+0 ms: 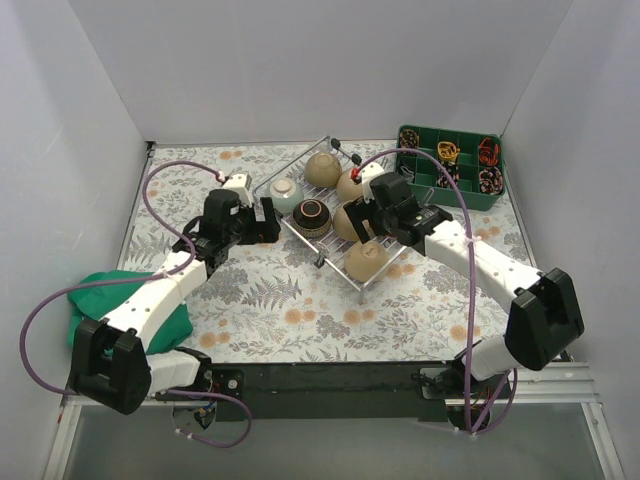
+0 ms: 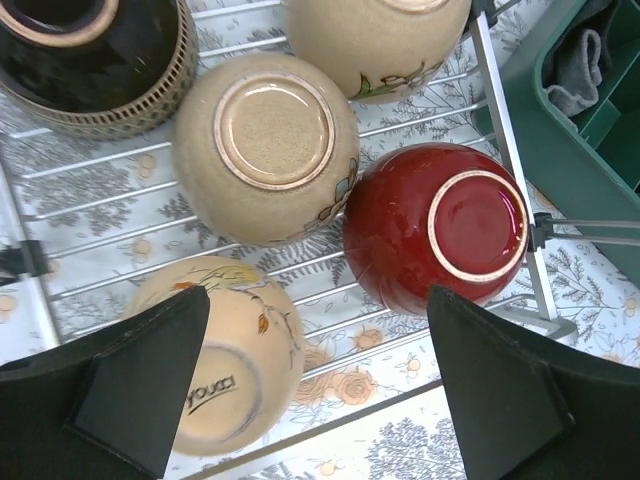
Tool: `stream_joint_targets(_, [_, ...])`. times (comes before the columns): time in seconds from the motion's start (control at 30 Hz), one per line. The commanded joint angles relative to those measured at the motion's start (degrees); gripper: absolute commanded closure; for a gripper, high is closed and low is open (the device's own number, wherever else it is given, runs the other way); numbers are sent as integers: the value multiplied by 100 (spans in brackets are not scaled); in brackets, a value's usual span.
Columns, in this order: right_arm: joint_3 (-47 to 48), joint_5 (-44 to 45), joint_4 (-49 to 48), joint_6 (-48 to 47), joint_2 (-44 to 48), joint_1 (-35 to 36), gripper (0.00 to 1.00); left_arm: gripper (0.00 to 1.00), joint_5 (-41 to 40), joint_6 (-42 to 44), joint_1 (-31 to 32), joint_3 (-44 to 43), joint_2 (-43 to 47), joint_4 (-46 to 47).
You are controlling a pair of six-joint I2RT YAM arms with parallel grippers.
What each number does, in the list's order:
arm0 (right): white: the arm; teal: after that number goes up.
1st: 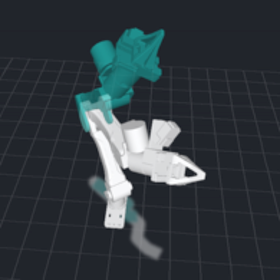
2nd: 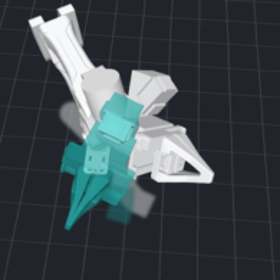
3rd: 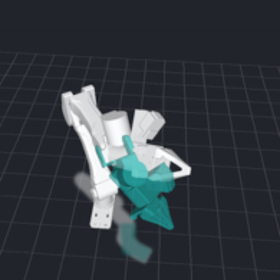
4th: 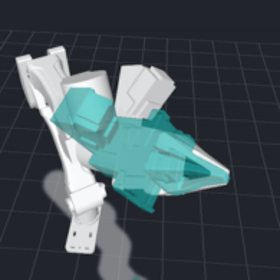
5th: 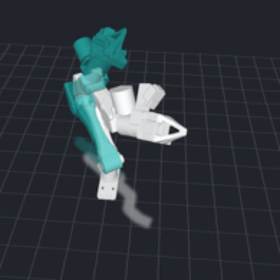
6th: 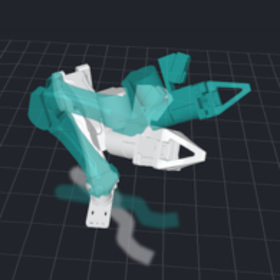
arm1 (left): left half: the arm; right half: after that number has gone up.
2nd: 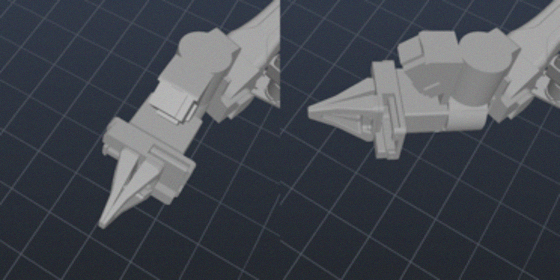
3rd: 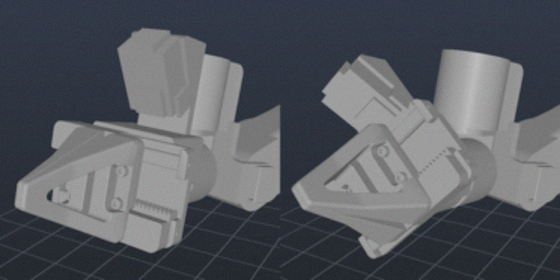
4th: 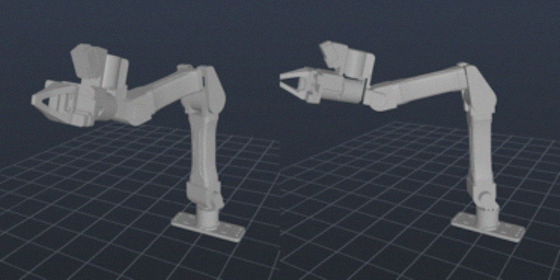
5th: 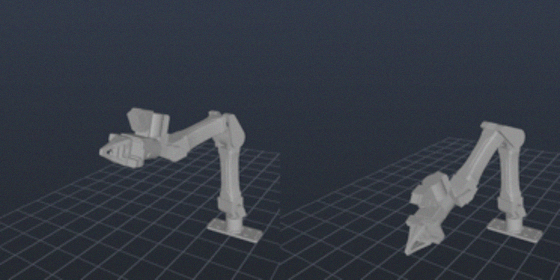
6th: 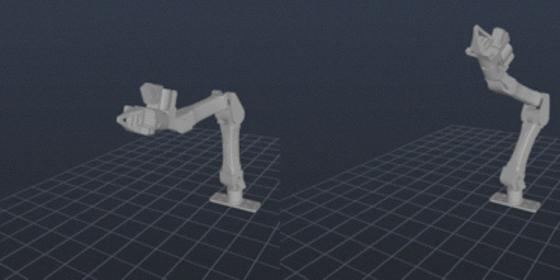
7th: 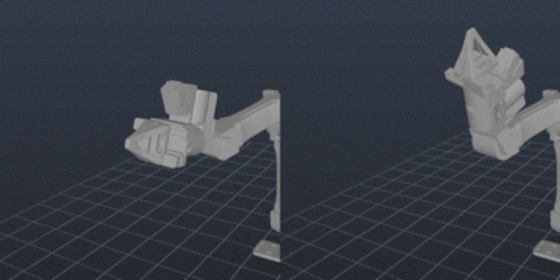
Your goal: Unload the bowls from the dish rack
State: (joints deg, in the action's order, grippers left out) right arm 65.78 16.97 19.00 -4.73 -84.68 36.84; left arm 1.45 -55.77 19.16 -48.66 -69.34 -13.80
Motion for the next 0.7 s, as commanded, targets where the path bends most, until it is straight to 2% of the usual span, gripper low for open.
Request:
stream_joint_targets(0.0, [-152,-264,-81,621,715,34,1,2,-1223,444,614,-773,-342,-508])
stream_joint_targets(0.1, [-520,-247,-151,895,1215,42,1,2,-1848,628,1177,-1284,-850,-878])
stream_joint_targets(0.2, [-959,-142,-318,1114,1838,51,1,2,-2140,708,1616,-1979,-1430,-1220])
stream_joint_targets(0.37, [-1567,104,-450,1334,2658,51,2,2,-2281,646,1872,-2946,-2197,-1590])
stream_joint_targets(0.67, [-2411,-343,-485,1616,3546,51,1,2,-2851,866,2320,-4080,-3531,-2152])
